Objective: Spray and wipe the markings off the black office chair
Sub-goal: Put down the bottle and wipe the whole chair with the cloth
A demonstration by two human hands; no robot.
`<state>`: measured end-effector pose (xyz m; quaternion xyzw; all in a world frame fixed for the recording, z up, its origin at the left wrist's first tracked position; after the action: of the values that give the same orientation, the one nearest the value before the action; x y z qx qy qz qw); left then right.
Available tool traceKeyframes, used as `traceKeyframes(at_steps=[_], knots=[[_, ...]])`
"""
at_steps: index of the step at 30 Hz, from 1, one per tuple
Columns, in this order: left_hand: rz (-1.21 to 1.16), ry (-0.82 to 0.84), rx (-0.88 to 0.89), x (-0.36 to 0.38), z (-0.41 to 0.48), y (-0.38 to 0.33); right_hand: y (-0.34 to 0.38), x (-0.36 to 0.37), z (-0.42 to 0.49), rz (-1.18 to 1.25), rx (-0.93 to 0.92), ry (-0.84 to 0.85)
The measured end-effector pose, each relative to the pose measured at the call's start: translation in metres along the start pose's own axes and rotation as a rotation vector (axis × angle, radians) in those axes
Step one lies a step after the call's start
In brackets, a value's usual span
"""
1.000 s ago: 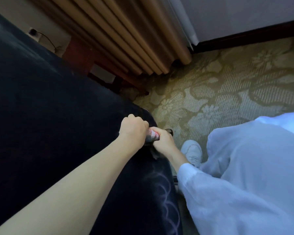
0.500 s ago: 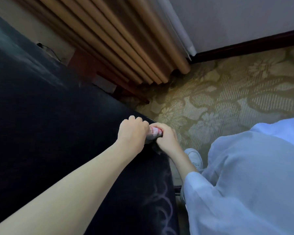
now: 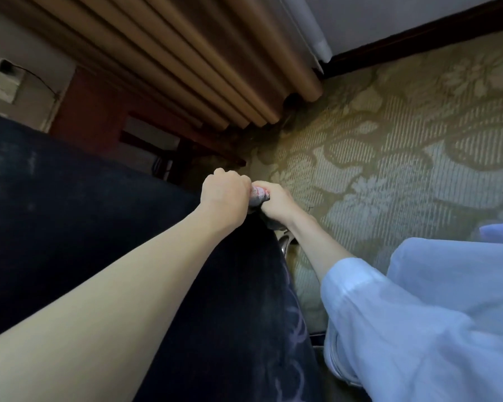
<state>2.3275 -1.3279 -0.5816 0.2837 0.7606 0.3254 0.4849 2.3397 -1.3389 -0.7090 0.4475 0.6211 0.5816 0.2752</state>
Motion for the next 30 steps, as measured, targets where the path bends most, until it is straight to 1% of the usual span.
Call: traceKeyframes(at_steps=[3, 6, 9, 14, 18, 21, 24, 27, 30], knots=[[-0.019, 0.01, 0.014, -0.002, -0.014, -0.002, -0.001, -0.004, -0.021, 0.036, -0.009, -0.06], [-0.022, 0.005, 0.059, -0.006, -0.04, -0.012, -0.005, -0.006, -0.057, 0.008, -0.025, -0.158], [-0.037, 0.038, 0.074, -0.009, -0.071, -0.018, -0.006, 0.0, -0.092, -0.008, 0.002, -0.19], [-0.013, 0.055, 0.102, -0.025, -0.138, -0.011, 0.017, 0.016, -0.162, -0.014, -0.033, -0.154], [0.022, 0.085, 0.091, -0.038, -0.185, 0.001, 0.041, 0.027, -0.211, 0.006, -0.079, -0.128], [0.053, 0.058, 0.086, -0.046, -0.214, 0.004, 0.05, 0.032, -0.238, 0.02, -0.088, -0.109], [0.065, 0.037, 0.083, -0.051, -0.229, 0.0, 0.055, 0.03, -0.251, 0.022, -0.124, -0.097], [0.057, -0.002, 0.075, -0.056, -0.226, -0.004, 0.056, 0.019, -0.243, 0.016, -0.117, -0.095], [0.031, -0.087, 0.05, -0.062, -0.205, 0.002, 0.067, 0.001, -0.213, -0.013, -0.186, -0.156]])
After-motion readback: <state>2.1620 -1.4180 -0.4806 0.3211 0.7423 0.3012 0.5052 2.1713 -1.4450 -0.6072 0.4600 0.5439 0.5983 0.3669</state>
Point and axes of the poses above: each hand's wrist, its own z-axis towards the middle knuckle, its own x-axis out of the palm, y = z × x, the point moved 7 cm from there along z, towards the middle knuckle, and after that the axes turned 4 degrees about -x, right-handed, at the moved point
